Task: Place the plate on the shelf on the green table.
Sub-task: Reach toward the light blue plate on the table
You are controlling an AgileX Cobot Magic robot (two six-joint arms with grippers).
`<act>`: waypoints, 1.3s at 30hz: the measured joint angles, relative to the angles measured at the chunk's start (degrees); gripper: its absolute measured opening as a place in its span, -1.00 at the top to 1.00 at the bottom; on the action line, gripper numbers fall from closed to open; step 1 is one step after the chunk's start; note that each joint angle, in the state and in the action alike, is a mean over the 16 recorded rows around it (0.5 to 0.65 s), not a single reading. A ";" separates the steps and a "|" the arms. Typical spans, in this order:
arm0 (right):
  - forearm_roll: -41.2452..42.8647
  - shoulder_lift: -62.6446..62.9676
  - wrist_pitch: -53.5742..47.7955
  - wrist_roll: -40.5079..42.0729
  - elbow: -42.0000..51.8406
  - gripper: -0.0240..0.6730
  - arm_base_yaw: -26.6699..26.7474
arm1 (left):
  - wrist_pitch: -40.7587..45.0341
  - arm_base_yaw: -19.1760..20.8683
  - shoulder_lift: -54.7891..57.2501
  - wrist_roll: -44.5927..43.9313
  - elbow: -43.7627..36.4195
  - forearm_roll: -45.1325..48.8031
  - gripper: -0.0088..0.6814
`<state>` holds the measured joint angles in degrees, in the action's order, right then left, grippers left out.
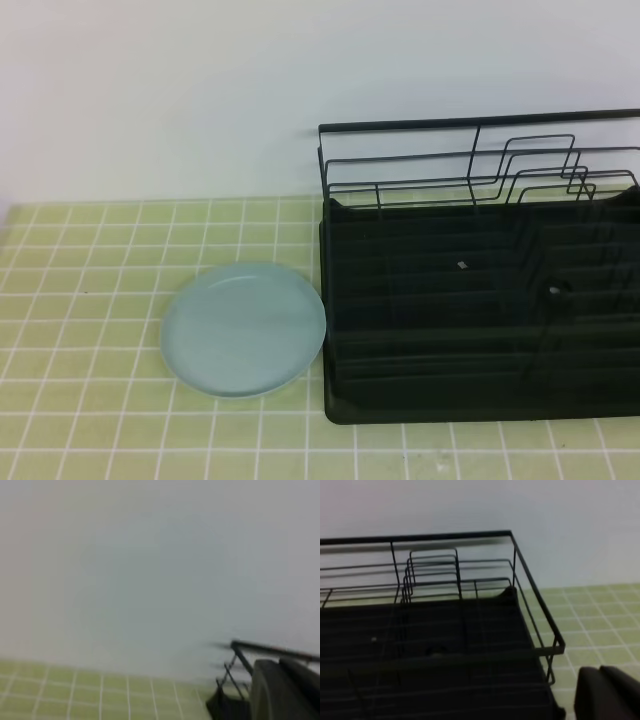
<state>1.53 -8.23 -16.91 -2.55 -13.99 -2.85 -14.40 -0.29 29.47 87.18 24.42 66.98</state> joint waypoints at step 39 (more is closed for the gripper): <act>-3.00 -1.91 1.36 4.75 -0.03 0.94 0.00 | 49.51 0.15 54.43 -67.83 33.38 -51.25 0.93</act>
<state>-1.46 -10.14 -15.56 2.20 -14.03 -2.85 35.11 -0.15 83.90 19.35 57.80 15.73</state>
